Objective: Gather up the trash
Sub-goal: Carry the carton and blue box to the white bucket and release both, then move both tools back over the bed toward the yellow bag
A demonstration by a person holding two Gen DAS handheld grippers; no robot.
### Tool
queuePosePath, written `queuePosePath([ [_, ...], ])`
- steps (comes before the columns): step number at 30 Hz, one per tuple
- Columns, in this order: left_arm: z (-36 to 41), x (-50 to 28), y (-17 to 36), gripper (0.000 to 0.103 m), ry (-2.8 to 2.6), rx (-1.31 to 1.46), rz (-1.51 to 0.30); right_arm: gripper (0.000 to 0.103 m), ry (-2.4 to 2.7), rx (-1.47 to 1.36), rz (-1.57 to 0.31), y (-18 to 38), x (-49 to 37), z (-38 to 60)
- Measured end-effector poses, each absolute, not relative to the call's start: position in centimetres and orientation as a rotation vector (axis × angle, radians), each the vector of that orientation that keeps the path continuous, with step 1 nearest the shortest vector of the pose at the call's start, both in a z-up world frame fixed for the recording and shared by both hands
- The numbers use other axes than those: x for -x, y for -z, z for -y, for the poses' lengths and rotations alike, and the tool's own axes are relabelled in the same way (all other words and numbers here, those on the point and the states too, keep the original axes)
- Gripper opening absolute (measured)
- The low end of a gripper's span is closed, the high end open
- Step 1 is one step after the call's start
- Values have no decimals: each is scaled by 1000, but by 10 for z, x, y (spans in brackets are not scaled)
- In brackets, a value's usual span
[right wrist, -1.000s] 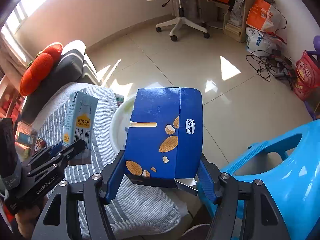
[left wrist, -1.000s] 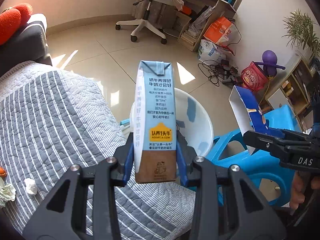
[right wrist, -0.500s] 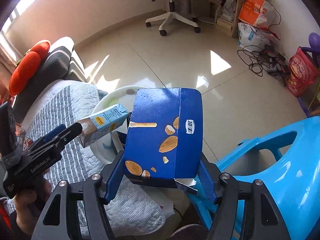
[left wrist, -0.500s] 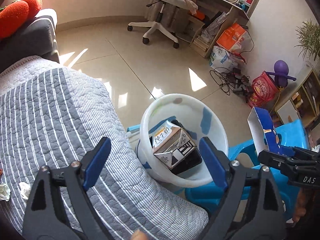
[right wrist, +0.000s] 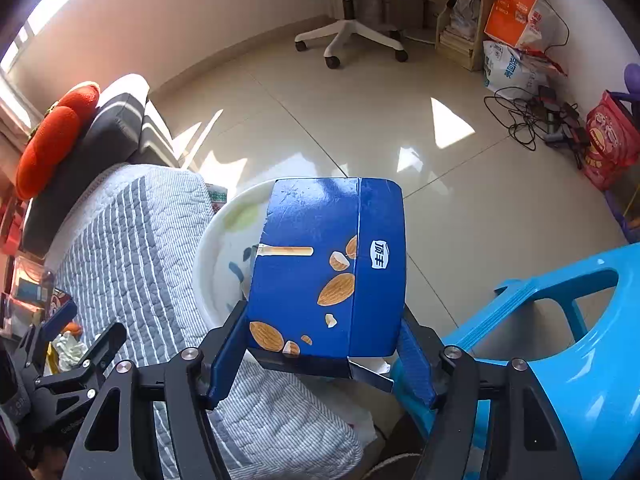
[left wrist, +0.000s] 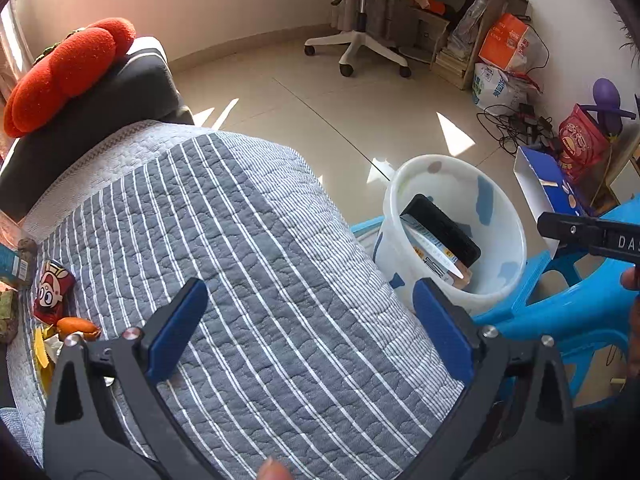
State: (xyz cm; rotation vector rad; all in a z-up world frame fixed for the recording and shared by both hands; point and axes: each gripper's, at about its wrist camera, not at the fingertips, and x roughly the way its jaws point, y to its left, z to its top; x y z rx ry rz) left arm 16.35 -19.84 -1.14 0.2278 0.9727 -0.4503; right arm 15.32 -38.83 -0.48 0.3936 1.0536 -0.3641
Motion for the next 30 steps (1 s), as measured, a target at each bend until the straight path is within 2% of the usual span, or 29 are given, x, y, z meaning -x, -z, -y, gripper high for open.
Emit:
queuePosePath([
  [6,158,-162,3,102,408,-186,-992,74,363,-374,-1045,8,-169,377],
  [9,135,-161,-5,102,377,-171,-987,85,382,-340,-1039,7,-177,369],
  [20,40,-162,-25,102,253,-96,-984,85,319,-320,-1036,-8,-191,317],
  [30,-80,-168,-42,102,52,53,-966,85,184,-269,-989,-30,-197,246],
])
